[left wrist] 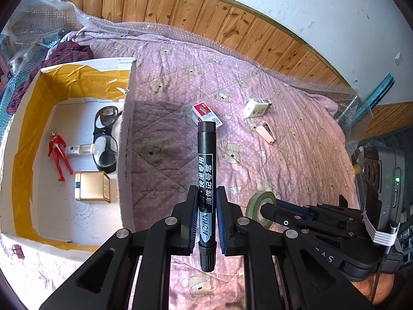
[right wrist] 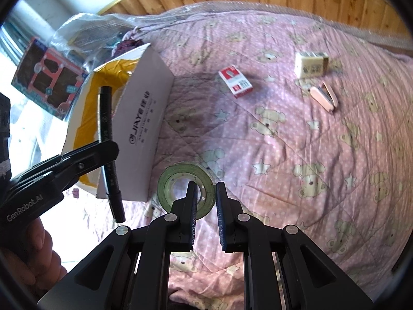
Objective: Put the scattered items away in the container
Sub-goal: 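Carry the marker and tape roll over the box with both tools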
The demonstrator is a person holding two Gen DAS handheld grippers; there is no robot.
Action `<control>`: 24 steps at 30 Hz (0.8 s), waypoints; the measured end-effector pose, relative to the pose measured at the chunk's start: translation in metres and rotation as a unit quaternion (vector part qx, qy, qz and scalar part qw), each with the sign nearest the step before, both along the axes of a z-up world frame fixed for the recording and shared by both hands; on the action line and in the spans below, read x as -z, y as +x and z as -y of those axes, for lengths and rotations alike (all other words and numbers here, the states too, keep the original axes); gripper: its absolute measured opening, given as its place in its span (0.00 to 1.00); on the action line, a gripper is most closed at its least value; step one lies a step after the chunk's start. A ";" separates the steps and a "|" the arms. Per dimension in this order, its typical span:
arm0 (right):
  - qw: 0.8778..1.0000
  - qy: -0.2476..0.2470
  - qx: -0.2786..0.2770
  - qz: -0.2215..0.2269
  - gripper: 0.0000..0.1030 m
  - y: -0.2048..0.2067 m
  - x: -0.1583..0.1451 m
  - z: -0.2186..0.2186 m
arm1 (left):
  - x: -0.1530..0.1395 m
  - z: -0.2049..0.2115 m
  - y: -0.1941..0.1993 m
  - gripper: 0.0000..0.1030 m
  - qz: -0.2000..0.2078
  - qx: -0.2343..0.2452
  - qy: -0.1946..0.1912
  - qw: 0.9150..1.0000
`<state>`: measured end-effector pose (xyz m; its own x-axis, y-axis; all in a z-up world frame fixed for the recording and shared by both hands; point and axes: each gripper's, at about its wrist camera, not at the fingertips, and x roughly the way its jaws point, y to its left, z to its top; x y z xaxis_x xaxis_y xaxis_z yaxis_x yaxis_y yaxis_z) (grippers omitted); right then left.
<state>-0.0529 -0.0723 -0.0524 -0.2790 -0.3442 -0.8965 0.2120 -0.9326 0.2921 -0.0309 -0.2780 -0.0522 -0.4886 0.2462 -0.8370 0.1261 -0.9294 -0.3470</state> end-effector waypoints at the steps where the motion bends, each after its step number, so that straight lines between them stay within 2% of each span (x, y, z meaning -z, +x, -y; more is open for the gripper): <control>1: 1.000 0.002 -0.005 -0.003 0.14 0.000 -0.002 0.003 | -0.001 0.002 0.001 0.14 -0.001 -0.002 0.000 1.000; 24: 0.992 0.004 -0.113 -0.051 0.14 0.001 -0.044 0.080 | -0.018 0.060 0.034 0.14 -0.027 -0.073 -0.001 0.997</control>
<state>-0.0523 -0.1522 -0.0085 -0.2848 -0.4011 -0.8707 0.4443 -0.8600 0.2509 0.0030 -0.3380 -0.0344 -0.5636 0.1678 -0.8088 0.2415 -0.9029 -0.3556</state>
